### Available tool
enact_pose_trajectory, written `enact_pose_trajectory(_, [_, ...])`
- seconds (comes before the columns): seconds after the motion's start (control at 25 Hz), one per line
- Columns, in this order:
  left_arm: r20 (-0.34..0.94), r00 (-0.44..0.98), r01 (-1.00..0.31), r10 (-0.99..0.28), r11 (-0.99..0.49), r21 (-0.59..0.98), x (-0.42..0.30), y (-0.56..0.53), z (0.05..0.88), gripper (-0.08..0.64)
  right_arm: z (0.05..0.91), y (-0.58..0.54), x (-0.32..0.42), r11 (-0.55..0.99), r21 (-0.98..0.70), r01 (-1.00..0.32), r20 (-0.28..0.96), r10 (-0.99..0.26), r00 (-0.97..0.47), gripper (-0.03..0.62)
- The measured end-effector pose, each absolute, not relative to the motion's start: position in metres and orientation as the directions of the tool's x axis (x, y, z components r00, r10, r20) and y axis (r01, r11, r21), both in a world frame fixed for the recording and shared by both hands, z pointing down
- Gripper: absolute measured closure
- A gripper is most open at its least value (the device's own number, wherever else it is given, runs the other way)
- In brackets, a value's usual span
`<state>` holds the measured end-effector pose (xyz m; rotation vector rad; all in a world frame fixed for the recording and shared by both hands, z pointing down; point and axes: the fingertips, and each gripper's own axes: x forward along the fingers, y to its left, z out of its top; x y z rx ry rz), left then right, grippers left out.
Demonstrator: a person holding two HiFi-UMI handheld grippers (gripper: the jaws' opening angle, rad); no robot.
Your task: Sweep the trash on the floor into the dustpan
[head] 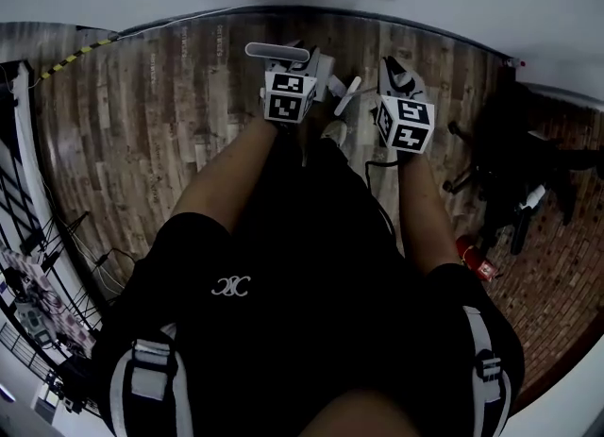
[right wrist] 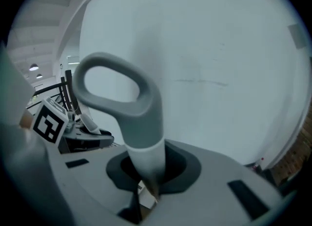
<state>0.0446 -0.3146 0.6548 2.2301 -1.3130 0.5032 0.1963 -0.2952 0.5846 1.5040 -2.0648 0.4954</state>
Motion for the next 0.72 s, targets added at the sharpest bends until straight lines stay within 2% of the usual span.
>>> enact_pose_trajectory(0.28, [0.543,0.476,-0.879,-0.692,-0.402,0.257,0.034,-0.314,0.656,0.451,0.559,-0.294,0.172,0.386,-0.026,-0.922,0.575,-0.749,-0.33,0.549])
enact_pose_trajectory(0.52, [0.573,0.45,-0.893,-0.685,-0.358,0.273,0.03,-0.315,0.658,0.449,0.522,-0.28,0.194,0.365,-0.001,-0.931,0.549,-0.778,-0.306,0.549])
enact_pose_trajectory(0.72, [0.606,0.42,-0.905,-0.676,-0.362,0.223,0.037,-0.32,0.652,0.445,0.488,-0.263,0.227,0.304,0.001,-0.953,0.508,-0.821,-0.262,0.549])
